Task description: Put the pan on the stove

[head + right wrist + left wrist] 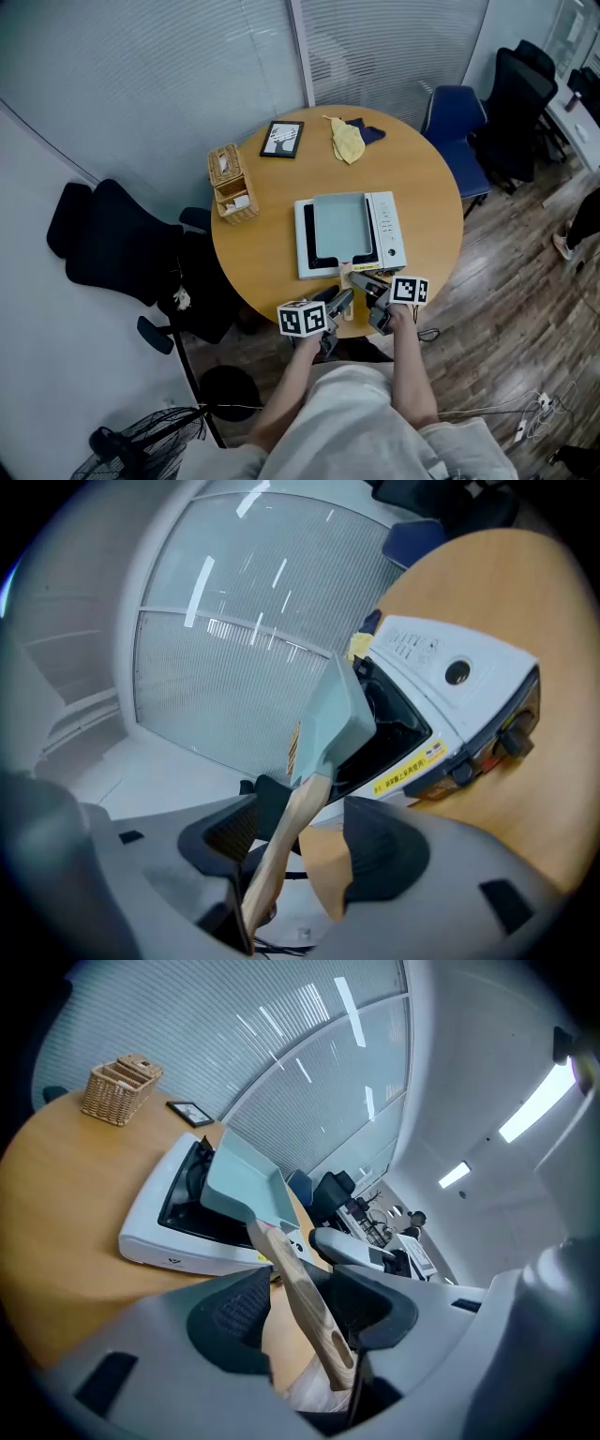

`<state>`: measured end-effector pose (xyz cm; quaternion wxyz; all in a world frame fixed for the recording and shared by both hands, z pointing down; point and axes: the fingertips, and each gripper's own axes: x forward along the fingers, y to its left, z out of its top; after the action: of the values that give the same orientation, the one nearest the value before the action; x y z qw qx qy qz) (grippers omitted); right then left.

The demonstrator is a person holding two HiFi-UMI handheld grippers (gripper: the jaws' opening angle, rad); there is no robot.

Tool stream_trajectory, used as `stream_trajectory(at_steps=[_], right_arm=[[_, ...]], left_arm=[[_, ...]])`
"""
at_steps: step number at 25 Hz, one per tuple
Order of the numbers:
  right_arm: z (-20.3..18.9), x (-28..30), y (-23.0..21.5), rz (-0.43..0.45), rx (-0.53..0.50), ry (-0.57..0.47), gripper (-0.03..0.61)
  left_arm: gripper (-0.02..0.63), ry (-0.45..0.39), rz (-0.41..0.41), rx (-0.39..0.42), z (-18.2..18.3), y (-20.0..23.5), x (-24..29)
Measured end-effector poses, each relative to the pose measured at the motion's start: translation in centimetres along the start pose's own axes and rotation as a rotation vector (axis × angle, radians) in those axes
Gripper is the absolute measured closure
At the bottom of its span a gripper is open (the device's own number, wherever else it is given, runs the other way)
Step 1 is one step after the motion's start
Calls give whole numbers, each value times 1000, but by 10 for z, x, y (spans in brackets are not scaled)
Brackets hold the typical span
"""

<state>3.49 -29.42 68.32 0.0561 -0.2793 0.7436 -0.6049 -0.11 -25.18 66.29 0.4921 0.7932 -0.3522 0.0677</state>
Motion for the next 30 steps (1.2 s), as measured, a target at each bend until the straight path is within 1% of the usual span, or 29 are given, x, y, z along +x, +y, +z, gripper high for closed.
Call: stream_trajectory(at_steps=[1,3,5,7,8,10,12,16,20,24,30], right_arm=[[3,-4,1,-25,-38,-16,311],[10,-12,2,-112,-161,-42,311],[19,-22,6,-213,-312,-74,310],[28,-29,14,-289,-455,-107,311],[30,-32,19,-321,-520,-121,311],[34,-38,30,-376,-631,-153,311],[35,-44,39,-405,-695,-192,311],[25,-56,47,-437,-748,-247,311],[8,-66,48,-464,-756,-254,313],[-8,-72,53,-473,-764,-270,318],[-35,-84,61,-479,-764,-291,319]], left_arm=[[394,-10,5,11,3,0,-4],[394,-33,27,55,9,0,-13],[394,-59,78,147,16,1,-22],[394,-87,140,253,24,2,-30],[396,-102,161,290,27,1,-34],[396,-138,186,327,32,-1,-43],[396,-175,201,344,34,-4,-53],[396,-219,223,375,28,-7,-69],[396,-222,236,384,14,-7,-84],[396,-220,239,398,3,-9,-97],[394,-208,242,476,-17,-23,-115]])
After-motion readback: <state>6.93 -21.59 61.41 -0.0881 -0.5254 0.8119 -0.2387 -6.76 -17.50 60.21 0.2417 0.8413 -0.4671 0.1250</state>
